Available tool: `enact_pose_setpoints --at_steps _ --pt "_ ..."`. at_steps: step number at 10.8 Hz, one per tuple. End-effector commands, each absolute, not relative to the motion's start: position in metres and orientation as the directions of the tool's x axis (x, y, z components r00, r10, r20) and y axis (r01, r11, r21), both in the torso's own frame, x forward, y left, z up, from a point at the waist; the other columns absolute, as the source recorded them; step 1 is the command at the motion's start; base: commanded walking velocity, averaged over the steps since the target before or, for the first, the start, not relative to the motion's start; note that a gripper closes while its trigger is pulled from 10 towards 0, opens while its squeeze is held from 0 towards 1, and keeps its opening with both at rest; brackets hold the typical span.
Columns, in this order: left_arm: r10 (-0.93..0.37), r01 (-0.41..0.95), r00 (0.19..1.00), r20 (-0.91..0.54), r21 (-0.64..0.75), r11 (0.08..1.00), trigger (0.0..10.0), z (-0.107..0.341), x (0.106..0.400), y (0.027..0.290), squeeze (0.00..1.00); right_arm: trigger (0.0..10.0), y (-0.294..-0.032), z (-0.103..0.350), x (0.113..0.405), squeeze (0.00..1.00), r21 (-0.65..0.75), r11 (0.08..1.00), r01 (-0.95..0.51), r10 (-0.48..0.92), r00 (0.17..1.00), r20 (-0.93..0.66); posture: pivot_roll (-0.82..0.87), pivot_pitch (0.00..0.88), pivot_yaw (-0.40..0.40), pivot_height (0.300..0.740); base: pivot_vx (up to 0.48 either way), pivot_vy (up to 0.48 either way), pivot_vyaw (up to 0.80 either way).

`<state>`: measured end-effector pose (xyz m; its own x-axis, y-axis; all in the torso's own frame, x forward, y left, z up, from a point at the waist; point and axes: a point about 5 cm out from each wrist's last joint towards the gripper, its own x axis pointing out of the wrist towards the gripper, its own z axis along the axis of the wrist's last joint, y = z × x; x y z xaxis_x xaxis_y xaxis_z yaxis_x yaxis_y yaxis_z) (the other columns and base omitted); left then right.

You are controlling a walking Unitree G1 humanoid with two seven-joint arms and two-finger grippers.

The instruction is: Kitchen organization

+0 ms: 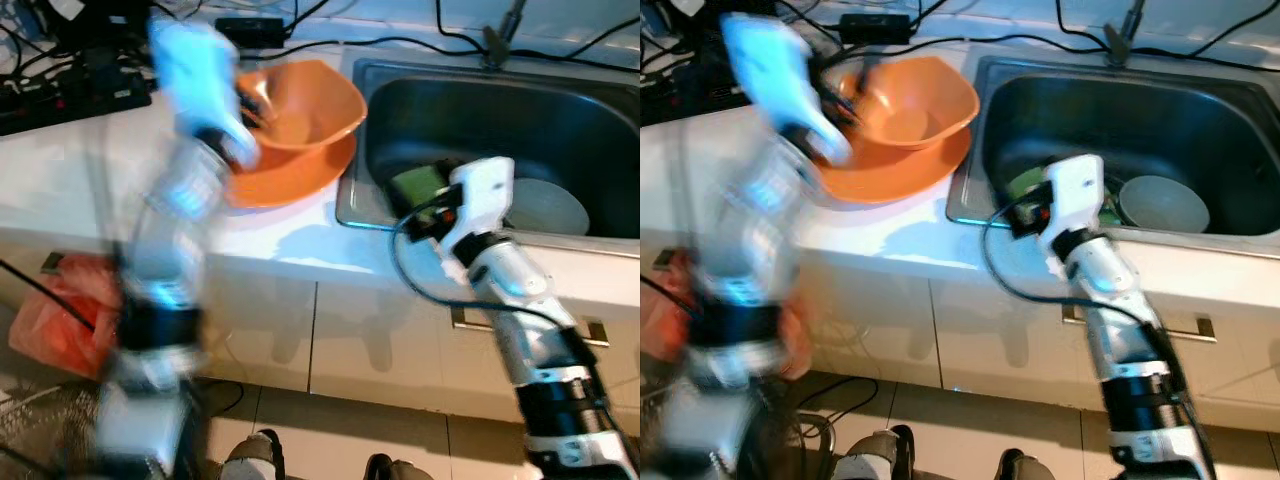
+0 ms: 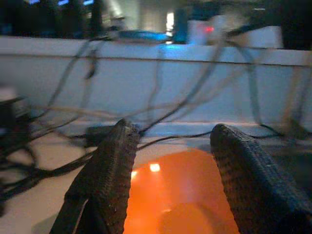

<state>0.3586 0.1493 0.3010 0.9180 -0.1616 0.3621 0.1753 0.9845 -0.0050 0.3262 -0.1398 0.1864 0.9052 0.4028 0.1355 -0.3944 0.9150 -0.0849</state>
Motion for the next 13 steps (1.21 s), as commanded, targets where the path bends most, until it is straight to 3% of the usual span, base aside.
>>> enact_pose_setpoints --at_steps 1,3,5,13 --pt "-0.148 0.17 0.939 0.309 -0.045 0.984 10.0 0.294 0.364 0.153 0.0 10.0 -0.139 0.183 0.324 0.0 -0.089 0.911 -0.402 0.41 0.904 0.117 0.2 0.135 0.002 0.74 0.0 0.0 0.0" --pt "-0.167 0.204 0.972 0.168 -0.236 0.95 10.0 0.283 0.376 0.168 0.0 10.0 -0.133 0.182 0.323 0.0 -0.083 0.906 -0.415 0.423 0.898 0.118 0.2 0.129 0.011 0.74 0.0 0.0 0.0" --pt "-0.173 0.184 0.983 0.064 -0.343 0.921 10.0 0.274 0.388 0.187 0.0 10.0 -0.129 0.184 0.323 0.0 -0.081 0.902 -0.425 0.432 0.892 0.13 0.19 0.121 0.017 0.74 0.0 0.0 0.0" --pt "-0.344 0.293 0.936 -0.07 -0.388 0.874 10.0 0.265 0.398 0.189 0.0 10.0 -0.123 0.185 0.323 0.0 -0.067 0.901 -0.428 0.433 0.889 0.151 0.19 0.112 0.034 0.74 0.0 0.0 0.0"
